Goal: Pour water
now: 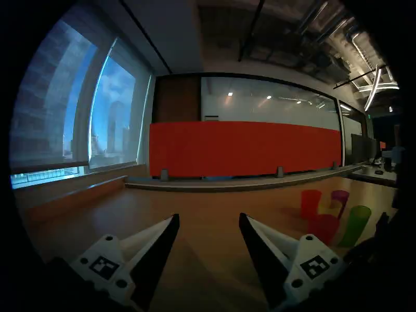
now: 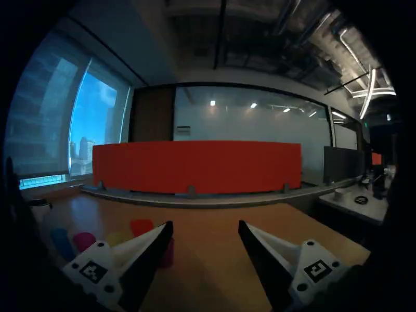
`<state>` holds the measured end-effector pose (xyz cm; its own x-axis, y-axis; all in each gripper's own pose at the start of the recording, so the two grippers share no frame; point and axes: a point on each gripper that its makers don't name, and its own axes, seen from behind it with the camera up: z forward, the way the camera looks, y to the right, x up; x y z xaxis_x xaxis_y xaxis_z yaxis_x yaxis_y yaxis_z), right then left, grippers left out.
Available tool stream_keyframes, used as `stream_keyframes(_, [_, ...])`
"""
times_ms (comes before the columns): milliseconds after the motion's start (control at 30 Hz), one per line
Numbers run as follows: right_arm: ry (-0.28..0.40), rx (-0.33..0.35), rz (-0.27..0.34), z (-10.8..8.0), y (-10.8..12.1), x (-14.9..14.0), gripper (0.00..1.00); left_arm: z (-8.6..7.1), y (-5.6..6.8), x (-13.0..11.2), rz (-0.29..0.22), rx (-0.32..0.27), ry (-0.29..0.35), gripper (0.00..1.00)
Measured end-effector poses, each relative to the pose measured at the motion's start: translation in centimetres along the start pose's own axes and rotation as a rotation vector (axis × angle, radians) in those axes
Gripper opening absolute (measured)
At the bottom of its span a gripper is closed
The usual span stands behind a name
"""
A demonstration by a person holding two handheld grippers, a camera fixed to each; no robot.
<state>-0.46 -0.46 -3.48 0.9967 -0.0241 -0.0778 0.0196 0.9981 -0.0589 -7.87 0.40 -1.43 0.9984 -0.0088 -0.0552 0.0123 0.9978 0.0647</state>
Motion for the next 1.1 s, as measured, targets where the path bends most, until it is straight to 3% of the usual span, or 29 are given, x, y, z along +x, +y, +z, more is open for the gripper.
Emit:
stream_keyframes(567, [0.044,-0.006,-0.052,1.7,-1.2,-1.1,0.99,0.0,0.0,0.0,0.000,0.000,0.000,0.84])
stream_keyframes(867, [0.051,-0.008,-0.006,3.2,-1.4,-1.7,0.99,-0.1,0.0,0.0,0.000,0.000,0.000,0.84])
stream_keyframes(1100, [0.022,-0.015,-0.004,3.7,-0.5,-3.7,0.99,0.0,0.0,0.0,0.000,0.000,0.000,0.84])
